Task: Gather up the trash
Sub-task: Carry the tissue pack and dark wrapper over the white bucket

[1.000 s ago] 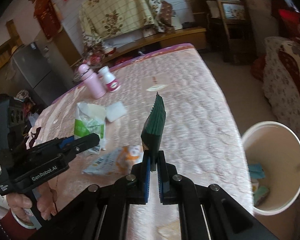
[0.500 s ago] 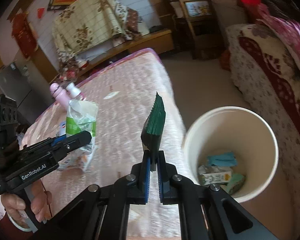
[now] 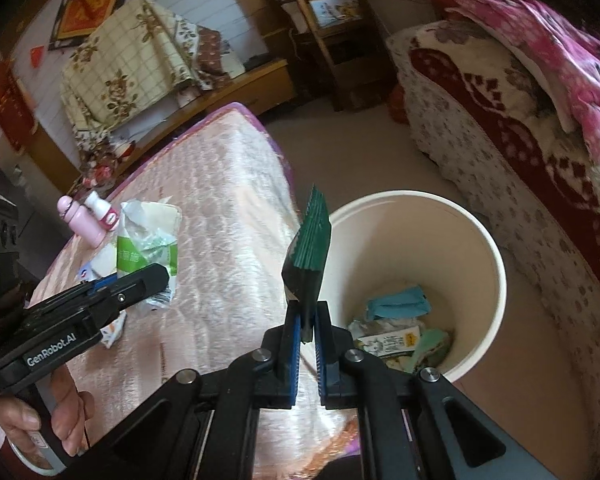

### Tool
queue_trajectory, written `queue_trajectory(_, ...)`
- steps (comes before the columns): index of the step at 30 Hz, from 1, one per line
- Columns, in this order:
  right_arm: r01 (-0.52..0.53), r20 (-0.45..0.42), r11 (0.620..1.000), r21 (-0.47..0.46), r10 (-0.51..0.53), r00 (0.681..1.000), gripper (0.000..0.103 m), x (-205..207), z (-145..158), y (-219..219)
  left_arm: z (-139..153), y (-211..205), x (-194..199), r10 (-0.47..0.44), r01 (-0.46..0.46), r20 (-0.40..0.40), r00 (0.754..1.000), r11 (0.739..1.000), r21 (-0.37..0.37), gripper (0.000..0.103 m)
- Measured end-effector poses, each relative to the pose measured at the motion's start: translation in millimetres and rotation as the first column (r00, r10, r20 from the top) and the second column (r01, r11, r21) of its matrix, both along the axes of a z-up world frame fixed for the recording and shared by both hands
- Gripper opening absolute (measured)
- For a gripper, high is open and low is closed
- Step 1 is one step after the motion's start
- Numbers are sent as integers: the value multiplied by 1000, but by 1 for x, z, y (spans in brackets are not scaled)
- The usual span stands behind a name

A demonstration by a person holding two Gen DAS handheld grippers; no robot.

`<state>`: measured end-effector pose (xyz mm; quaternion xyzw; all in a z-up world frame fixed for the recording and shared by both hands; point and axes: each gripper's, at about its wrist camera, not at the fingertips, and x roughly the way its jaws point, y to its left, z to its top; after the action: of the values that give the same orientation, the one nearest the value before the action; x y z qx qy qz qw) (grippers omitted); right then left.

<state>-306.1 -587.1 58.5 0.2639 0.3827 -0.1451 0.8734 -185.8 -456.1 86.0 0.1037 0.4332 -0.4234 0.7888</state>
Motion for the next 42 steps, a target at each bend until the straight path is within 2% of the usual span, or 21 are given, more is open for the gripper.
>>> queue_trajectory(16, 71, -43, 997, 25, -70, 997, 7, -13, -25, -31, -24, -44, -6, -38, 39, -26, 999, 998, 48, 28)
queue_trajectory(24, 91, -57, 995, 43, -88, 994, 7, -11, -34, -37, -35, -52, -4, -41, 44, -54, 998, 998, 54, 28)
queue_trajectory(42, 115, -83, 992, 52, -111, 990, 7, -12, -48, -48, -55, -63, -9, -57, 61, -64, 996, 996, 67, 28)
